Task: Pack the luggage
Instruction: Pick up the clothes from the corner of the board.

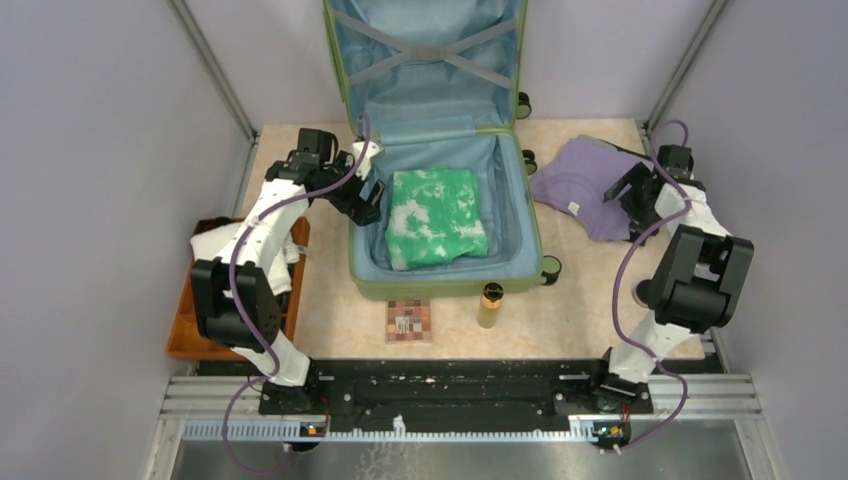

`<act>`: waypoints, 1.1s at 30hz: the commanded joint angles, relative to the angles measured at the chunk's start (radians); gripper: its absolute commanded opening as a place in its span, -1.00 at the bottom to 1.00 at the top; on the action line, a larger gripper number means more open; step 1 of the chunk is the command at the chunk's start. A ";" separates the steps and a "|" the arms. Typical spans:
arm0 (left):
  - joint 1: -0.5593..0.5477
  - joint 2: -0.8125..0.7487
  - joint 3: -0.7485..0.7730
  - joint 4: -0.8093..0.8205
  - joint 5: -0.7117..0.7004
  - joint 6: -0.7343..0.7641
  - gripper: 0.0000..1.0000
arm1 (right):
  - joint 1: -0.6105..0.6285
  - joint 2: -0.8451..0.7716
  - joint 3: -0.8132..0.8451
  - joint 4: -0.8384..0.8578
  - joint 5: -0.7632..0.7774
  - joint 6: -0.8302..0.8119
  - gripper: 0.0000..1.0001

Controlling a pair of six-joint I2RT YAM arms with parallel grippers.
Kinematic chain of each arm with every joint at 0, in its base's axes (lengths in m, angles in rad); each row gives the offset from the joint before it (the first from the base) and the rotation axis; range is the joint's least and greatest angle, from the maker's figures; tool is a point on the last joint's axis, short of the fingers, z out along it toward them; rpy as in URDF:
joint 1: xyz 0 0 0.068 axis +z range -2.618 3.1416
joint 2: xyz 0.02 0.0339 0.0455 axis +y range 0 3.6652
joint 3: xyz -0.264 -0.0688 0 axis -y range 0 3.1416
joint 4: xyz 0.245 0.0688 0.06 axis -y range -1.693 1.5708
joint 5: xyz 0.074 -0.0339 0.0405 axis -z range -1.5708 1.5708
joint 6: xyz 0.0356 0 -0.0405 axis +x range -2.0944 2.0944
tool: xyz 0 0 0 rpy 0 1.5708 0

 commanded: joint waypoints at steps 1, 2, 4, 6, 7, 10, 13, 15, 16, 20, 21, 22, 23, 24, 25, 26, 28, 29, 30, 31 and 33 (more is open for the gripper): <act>0.002 -0.035 -0.022 0.031 0.010 -0.001 0.97 | -0.006 -0.082 -0.082 0.020 0.068 -0.011 0.67; 0.002 -0.035 -0.024 0.030 0.010 0.000 0.97 | -0.010 -0.080 -0.089 0.020 0.066 -0.014 0.67; 0.002 -0.036 -0.027 0.031 0.009 -0.001 0.97 | -0.014 -0.074 -0.090 0.008 0.071 -0.021 0.67; 0.002 -0.037 -0.028 0.030 0.008 0.001 0.97 | -0.016 -0.079 -0.093 0.004 0.119 -0.023 0.67; 0.002 -0.039 -0.028 0.031 0.009 0.002 0.97 | -0.016 -0.084 -0.098 0.010 0.132 -0.024 0.67; 0.002 -0.038 -0.031 0.032 0.011 0.004 0.97 | -0.015 -0.090 -0.104 0.020 0.152 -0.024 0.67; 0.002 -0.032 -0.028 0.031 0.016 0.001 0.97 | -0.017 -0.079 -0.108 0.029 0.164 -0.023 0.66; 0.002 -0.030 -0.024 0.029 0.016 0.001 0.97 | -0.017 -0.069 -0.114 0.047 0.160 -0.023 0.66; 0.002 -0.030 -0.024 0.030 0.015 0.001 0.97 | -0.017 -0.057 -0.114 0.058 0.145 -0.024 0.66; 0.002 -0.030 -0.020 0.030 0.011 0.002 0.97 | -0.016 -0.038 -0.139 0.124 0.067 -0.009 0.61; 0.002 -0.030 -0.020 0.027 0.010 0.000 0.97 | -0.016 -0.035 -0.144 0.136 0.047 -0.002 0.60; 0.002 -0.031 -0.018 0.028 0.010 0.000 0.97 | -0.017 -0.032 -0.149 0.145 0.033 0.004 0.59; 0.002 -0.029 -0.018 0.027 0.009 -0.001 0.97 | -0.017 -0.026 -0.155 0.156 0.020 0.009 0.58; 0.002 -0.029 -0.019 0.027 0.007 -0.002 0.97 | -0.017 -0.023 -0.157 0.164 0.011 0.013 0.57; 0.003 -0.030 -0.018 0.027 0.006 -0.002 0.97 | -0.017 -0.019 -0.159 0.171 0.005 0.017 0.56; 0.002 -0.029 -0.019 0.027 0.006 -0.002 0.97 | -0.017 -0.017 -0.160 0.181 -0.003 0.019 0.55; 0.002 -0.030 -0.018 0.024 0.006 -0.002 0.97 | -0.017 -0.014 -0.160 0.196 -0.015 0.024 0.52; 0.002 -0.029 -0.020 0.023 0.005 -0.002 0.97 | -0.017 -0.012 -0.157 0.200 -0.017 0.025 0.51; 0.002 -0.029 -0.019 0.021 0.002 -0.001 0.97 | -0.017 -0.009 -0.153 0.203 -0.019 0.027 0.51; 0.002 -0.030 -0.020 0.021 -0.002 0.001 0.97 | -0.017 -0.005 -0.150 0.208 -0.020 0.028 0.50; 0.002 -0.031 -0.019 0.021 -0.011 0.005 0.97 | -0.016 0.003 -0.147 0.220 -0.021 0.031 0.48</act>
